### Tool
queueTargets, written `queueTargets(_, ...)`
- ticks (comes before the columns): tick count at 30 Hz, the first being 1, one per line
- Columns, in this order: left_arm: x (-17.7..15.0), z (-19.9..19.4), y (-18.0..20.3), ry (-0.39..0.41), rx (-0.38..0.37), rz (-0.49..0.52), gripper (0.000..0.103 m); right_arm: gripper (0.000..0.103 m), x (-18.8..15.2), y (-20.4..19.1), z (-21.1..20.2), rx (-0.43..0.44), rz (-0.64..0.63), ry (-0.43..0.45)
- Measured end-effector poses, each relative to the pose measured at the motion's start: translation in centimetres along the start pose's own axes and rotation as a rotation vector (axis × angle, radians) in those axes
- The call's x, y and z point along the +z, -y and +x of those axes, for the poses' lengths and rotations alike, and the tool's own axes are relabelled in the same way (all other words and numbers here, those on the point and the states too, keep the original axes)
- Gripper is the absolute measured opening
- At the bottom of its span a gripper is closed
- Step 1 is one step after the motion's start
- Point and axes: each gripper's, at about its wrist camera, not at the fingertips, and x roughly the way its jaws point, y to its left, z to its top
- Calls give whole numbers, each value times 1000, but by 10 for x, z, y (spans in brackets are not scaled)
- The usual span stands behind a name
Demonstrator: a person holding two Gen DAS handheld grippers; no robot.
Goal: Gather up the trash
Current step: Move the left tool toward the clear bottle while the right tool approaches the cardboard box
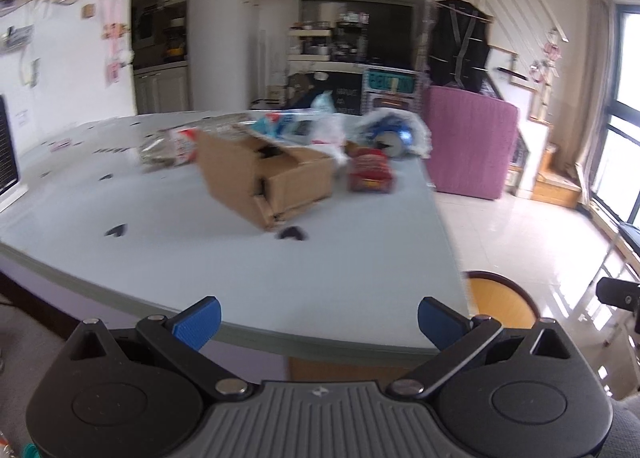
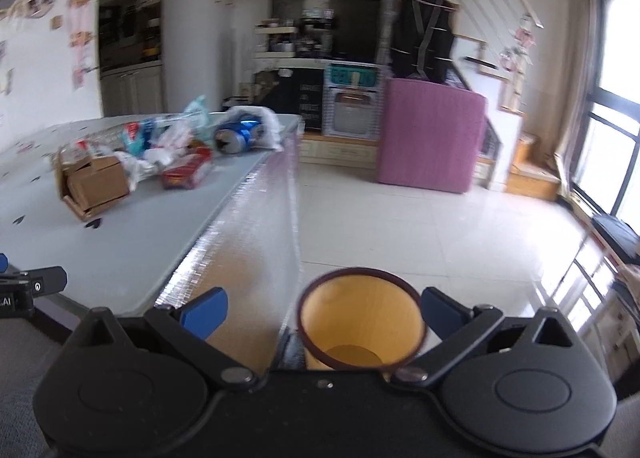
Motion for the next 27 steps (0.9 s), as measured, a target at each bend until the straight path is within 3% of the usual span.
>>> queueTargets(17,6,28,-145,19,215,-174,103,103,64,-113,81,268,-182,118)
queueTargets(27,17,47,-203,45,246,-233,103,103,98,-178,135,471,-220,160)
